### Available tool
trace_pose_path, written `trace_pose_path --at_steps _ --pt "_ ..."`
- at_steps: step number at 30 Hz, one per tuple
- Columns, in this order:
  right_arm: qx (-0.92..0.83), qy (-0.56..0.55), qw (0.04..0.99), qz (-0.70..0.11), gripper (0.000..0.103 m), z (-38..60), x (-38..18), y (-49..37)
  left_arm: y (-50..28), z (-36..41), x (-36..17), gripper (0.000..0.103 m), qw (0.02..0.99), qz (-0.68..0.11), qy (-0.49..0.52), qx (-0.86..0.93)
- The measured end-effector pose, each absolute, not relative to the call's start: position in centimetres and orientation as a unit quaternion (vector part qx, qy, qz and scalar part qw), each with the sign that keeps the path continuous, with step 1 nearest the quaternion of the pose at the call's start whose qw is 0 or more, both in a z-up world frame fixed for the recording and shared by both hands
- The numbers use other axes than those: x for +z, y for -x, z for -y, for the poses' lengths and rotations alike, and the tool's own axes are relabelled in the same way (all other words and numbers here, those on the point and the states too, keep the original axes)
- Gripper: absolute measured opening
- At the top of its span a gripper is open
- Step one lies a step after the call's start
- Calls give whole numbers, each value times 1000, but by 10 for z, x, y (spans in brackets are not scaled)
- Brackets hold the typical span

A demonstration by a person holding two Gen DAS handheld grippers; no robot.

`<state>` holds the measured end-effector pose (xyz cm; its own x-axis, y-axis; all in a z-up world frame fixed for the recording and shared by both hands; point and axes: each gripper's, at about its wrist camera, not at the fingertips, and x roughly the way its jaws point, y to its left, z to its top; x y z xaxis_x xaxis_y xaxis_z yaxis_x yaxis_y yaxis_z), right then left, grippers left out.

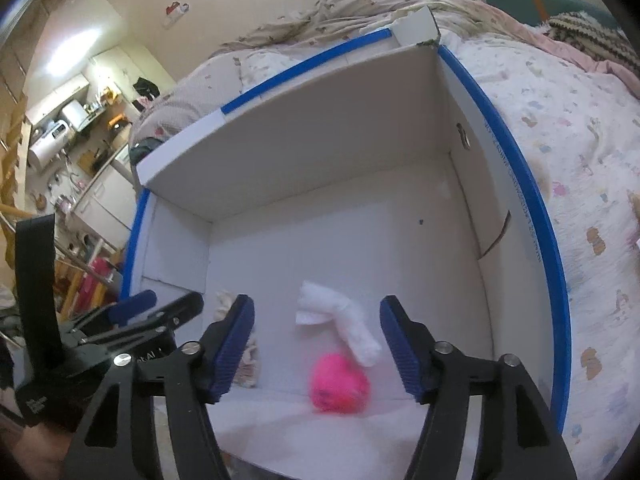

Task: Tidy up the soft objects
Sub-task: 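Carry both items into the box and open both tools to release them, then raise both tools out of the box and back away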

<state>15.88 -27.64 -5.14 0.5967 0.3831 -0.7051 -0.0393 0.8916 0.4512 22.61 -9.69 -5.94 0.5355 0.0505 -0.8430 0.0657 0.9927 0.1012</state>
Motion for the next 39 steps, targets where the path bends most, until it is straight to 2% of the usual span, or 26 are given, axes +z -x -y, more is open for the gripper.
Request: trace_pose_path --at_steps 4,8,10,39 --pt "131 -220 862 -437 76 279 -54 -159 -223 96 -57 68 876 -477 -65 -2" --pt "131 -220 866 -429 88 280 -52 -155 -221 94 -56 68 877 -477 -65 0" --pt "131 -221 869 -423 91 280 -49 -153 -220 94 -55 68 877 -475 -67 4" --pt "115 -192 882 -416 91 278 -34 -107 -169 67 -31 69 886 -461 -45 -5"
